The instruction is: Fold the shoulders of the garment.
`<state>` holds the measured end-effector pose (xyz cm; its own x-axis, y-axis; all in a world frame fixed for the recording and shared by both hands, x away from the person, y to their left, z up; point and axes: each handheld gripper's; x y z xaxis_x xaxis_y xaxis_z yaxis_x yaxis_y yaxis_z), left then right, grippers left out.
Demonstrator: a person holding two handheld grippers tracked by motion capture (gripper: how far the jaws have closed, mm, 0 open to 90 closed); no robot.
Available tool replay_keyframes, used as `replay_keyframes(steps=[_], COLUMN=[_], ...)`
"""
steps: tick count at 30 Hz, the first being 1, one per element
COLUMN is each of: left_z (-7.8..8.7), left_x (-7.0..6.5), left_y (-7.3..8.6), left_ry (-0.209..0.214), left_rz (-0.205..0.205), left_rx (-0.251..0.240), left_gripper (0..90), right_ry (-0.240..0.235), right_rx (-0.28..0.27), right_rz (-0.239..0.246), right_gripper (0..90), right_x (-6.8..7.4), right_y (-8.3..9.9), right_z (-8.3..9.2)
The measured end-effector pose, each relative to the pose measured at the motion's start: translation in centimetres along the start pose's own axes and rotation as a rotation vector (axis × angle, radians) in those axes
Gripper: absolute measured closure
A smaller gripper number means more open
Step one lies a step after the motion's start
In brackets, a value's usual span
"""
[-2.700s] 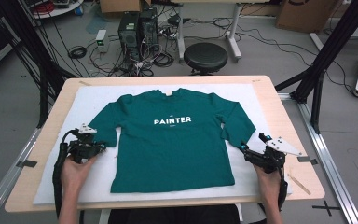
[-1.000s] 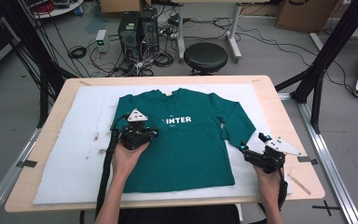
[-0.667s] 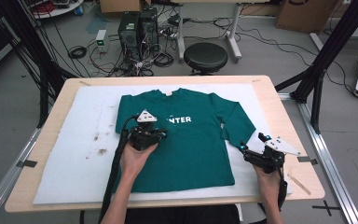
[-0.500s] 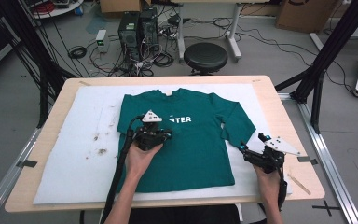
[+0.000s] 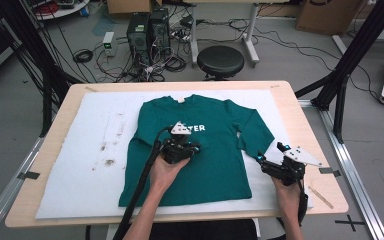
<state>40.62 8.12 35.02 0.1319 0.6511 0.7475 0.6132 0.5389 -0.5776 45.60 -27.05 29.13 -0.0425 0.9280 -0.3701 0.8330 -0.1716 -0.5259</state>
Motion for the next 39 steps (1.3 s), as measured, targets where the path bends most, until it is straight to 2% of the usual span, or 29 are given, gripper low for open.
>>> replay_keyframes(steps=[2, 5, 8, 13, 18, 23, 30, 31, 32, 33, 34, 35, 39], left_z=[-0.4, -1.0, -1.7, -2.2, -2.3, -2.9, -2.8, -2.8, -2.7, -2.7, -2.6, -2.6, -2.5], left_x=[-0.4, -0.6, -0.7, -0.6, -1.2, -1.4, -1.4, -1.4, -1.4, -1.4, -1.4, -1.3, -1.1], left_y=[-0.2, -0.5, -0.8, -1.1, -1.5, -1.5, -1.5, -1.5, -1.5, -1.6, -1.6, -1.6, -1.6], left_ry=[-0.002, 0.018, 0.012, 0.024, 0.051, 0.046, 0.047, 0.05, 0.049, 0.044, 0.042, 0.042, 0.032], left_rz=[-0.009, 0.003, -0.001, 0.03, 0.008, 0.0, 0.001, 0.0, 0.005, 0.016, 0.018, 0.026, 0.037], left_rx=[0.007, -0.002, 0.01, -0.003, -0.003, 0.027, 0.023, 0.021, 0.014, 0.012, 0.012, 0.012, 0.026], left_gripper=[85.0, 85.0, 84.9, 85.0, 85.0, 84.9, 84.5, 82.8, 69.1, 69.1, 60.7, 56.1, 48.8], right_ry=[0.003, 0.003, 0.002, 0.002, 0.003, 0.003, 0.003, 0.001, 0.004, 0.002, 0.003, 0.003, 0.003], right_rx=[0.002, 0.001, 0.002, 0.002, 0.001, 0.0, 0.0, 0.001, -0.002, 0.001, 0.001, 0.0, 0.0], right_rz=[0.005, 0.007, 0.006, 0.006, 0.007, 0.009, 0.009, 0.006, 0.01, 0.006, 0.006, 0.007, 0.007], right_gripper=[18.6, 18.6, 18.6, 18.6, 18.6, 18.6, 18.6, 18.6, 18.6, 18.6, 18.6, 18.6, 18.6], right_x=[0.0, 0.0, 0.0, 0.0, 0.0, 0.0, 0.0, 0.0, 0.0, 0.0, 0.0, 0.0, 0.0], right_y=[0.0, 0.0, 0.0, 0.0, 0.0, 0.0, 0.0, 0.0, 0.0, 0.0, 0.0, 0.0, 0.0], right_z=[0.0, 0.0, 0.0, 0.0, 0.0, 0.0, 0.0, 0.0, 0.0, 0.0, 0.0, 0.0, 0.0])
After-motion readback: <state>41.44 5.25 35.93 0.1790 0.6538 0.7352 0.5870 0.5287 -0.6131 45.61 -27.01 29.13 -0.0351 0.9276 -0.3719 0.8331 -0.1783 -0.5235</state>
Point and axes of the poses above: each handheld gripper's, and its own axes: z roughly backward along the jaws, y roughly out of its underside, x roughly to its left, and after that the axes turned 13 degrees about x, right-handed
